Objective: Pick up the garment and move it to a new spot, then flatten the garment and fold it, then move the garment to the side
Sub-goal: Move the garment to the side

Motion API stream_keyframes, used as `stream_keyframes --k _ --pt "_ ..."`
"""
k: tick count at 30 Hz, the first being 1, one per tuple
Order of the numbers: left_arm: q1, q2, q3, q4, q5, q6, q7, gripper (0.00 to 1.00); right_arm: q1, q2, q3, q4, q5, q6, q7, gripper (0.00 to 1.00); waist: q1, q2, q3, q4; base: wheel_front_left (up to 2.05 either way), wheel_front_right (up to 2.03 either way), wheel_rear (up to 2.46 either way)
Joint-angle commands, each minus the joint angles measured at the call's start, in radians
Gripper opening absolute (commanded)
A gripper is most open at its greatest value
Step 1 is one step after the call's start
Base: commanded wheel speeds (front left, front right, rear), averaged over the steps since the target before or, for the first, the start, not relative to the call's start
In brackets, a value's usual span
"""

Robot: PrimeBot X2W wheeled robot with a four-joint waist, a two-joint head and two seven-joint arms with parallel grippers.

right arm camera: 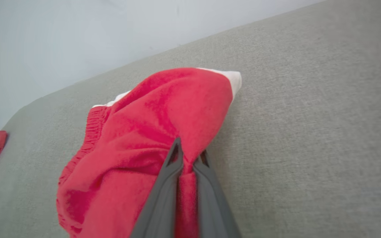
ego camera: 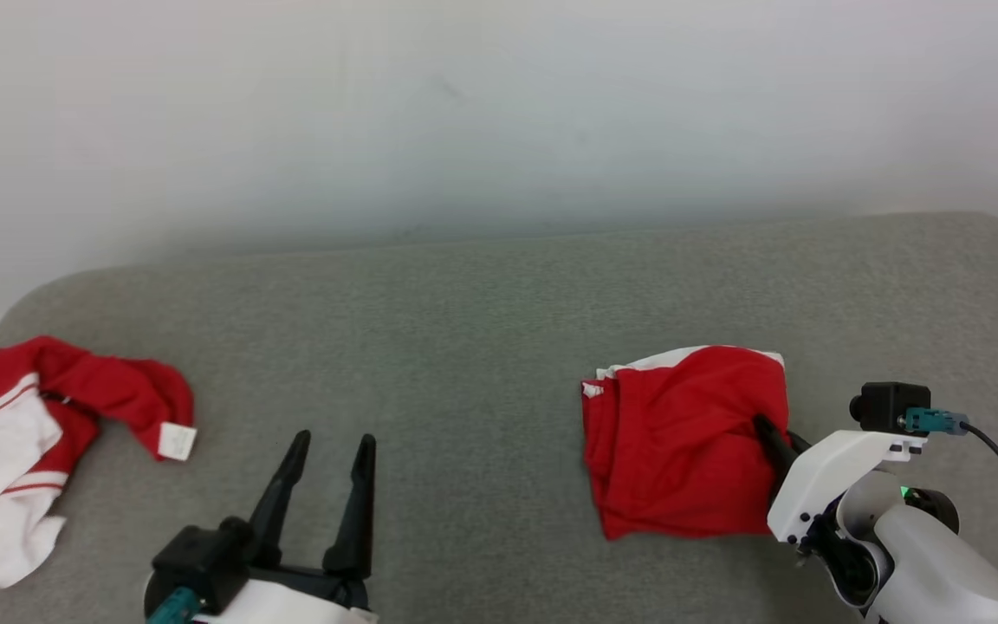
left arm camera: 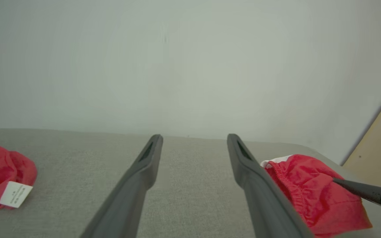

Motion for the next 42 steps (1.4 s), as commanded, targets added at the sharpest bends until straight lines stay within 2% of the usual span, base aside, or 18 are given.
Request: stream_keyframes --k 1,9,16,22,26,37,42 --pt "-0.017 0.003 -0.022 -0.003 0.005 0.000 0.000 1.00 -0.011 -0.015 -0.001 -0.007 0.000 -0.002 -0.012 0.00 0.0000 0.0000 0.006 -0.090 0.00 0.00 0.00" --pt "-0.051 0.003 -0.097 -0.013 0.001 0.000 0.000 1.00 0.004 -0.059 -0.005 -0.032 0.013 -0.002 -0.031 0.00 0.0000 0.0000 0.024 -0.240 0.00 0.00 0.00" --pt "-0.077 0.003 -0.139 0.002 0.005 0.000 0.000 1.00 0.015 -0.080 -0.007 -0.063 0.030 -0.002 -0.044 0.00 0.0000 0.0000 0.053 -0.300 0.00 0.00 0.00" --pt "-0.097 0.007 -0.157 0.005 0.016 0.000 0.000 1.00 -0.007 -0.099 0.008 -0.080 0.019 -0.002 -0.048 0.00 0.0000 0.0000 0.096 -0.288 0.00 0.00 0.00" --pt "-0.124 0.028 -0.174 0.008 0.023 0.000 0.000 1.00 -0.065 -0.133 0.031 -0.075 -0.021 -0.002 -0.052 0.00 0.0000 0.0000 0.164 -0.253 0.00 0.00 0.00" --pt "-0.203 0.081 -0.192 -0.004 0.015 0.000 0.000 1.00 -0.256 -0.327 0.066 -0.057 -0.113 -0.002 -0.057 0.00 0.0000 0.0000 0.351 -0.160 0.00 0.00 0.00" --pt "-0.225 0.093 -0.180 -0.016 0.015 0.000 0.000 1.00 -0.344 -0.400 0.072 0.015 -0.188 -0.002 -0.077 0.00 0.0000 0.0000 0.406 -0.141 0.00 0.00 0.00"
